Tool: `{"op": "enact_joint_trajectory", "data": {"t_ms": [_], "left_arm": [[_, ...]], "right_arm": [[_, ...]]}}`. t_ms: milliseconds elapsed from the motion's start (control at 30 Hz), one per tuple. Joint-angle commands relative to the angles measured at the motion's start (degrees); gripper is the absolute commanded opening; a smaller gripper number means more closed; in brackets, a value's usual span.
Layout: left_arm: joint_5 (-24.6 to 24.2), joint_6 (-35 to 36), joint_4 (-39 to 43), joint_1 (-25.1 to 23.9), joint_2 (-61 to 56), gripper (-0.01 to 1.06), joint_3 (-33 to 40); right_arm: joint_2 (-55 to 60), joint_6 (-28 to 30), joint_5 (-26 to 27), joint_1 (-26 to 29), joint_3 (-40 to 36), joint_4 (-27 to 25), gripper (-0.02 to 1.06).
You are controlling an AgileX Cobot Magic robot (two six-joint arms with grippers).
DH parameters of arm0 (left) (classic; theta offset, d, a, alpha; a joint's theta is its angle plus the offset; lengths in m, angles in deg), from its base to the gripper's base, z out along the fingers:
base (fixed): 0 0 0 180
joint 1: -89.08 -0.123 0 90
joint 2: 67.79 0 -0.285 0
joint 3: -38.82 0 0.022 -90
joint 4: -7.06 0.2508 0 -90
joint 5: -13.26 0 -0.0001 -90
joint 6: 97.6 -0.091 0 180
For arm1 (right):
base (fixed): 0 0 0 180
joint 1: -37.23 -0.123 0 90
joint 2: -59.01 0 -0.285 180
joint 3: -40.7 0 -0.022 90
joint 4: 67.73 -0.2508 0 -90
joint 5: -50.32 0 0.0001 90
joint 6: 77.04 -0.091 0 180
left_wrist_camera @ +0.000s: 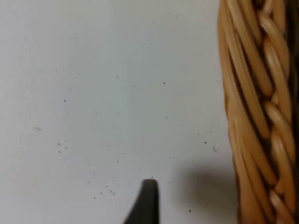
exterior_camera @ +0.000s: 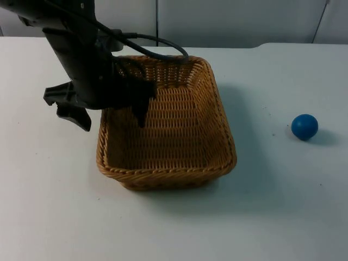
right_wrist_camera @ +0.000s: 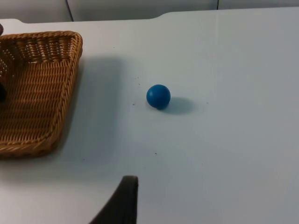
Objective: Pick up the basket with the left hand and place the ball into the basket with the right hand.
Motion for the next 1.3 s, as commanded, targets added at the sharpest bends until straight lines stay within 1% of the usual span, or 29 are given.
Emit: {"op": "enact_joint_trajectory", "data": {"t_ms": [0,33,167,200,233,267,400,633,800,900,1033,1133,1267], "left_arm": [[-0.07,1.74,-0.58,0.46,0.09,0.53,-0.51],[-0.07,1.74,-0.58,0.46,0.09,0.53,-0.51],[-0.07,3.58,-0.58,0.46,0.30,0.10,-0.51],[-0.17,3.99,-0.58,0.46,0.30,0.02,-0.51],[-0.17,3.99,-0.58,0.46,0.30,0.02,-0.51],[-0.40,3.99,-0.58,0.46,0.30,0.00,-0.51],[-1.78,3.99,-0.58,0.46,0.30,0.00,-0.51],[-6.00,3.23,-0.98,0.46,-2.31,0.00,-0.51],[-8.15,-2.41,-3.94,0.46,-5.75,0.00,-0.51],[-8.80,-3.88,-5.32,0.46,-7.57,0.00,-0.51],[-9.34,-8.97,-11.90,0.36,-12.11,0.00,-0.51],[-9.92,-10.33,-13.82,0.36,-13.83,0.00,-0.51],[-11.09,-10.57,-13.93,0.16,-16.19,0.00,-0.51]], "right_arm": [[-0.40,0.00,0.37,-0.01,-0.53,0.48,1.04],[-0.40,0.00,0.37,-0.01,-0.53,0.48,1.04],[-0.40,0.00,0.37,-0.01,-0.53,0.48,1.04],[-0.40,0.00,0.37,-0.01,-0.53,0.48,1.04],[-0.40,0.00,0.37,-0.01,-0.53,0.48,1.04],[-0.40,0.00,0.37,-0.01,-0.53,0.48,1.04],[-0.40,0.00,0.37,-0.01,-0.53,0.48,1.04],[-0.40,0.00,0.37,-0.01,-0.53,0.48,1.04],[-0.40,0.00,0.37,-0.01,-0.53,0.48,1.04],[-0.40,0.00,0.37,-0.01,-0.53,0.48,1.04],[-0.40,0.00,0.37,-0.01,-0.53,0.48,1.04],[-0.40,0.00,0.37,-0.01,-0.53,0.48,1.04],[-0.40,0.00,0.37,-0.01,-0.53,0.48,1.04]]}}
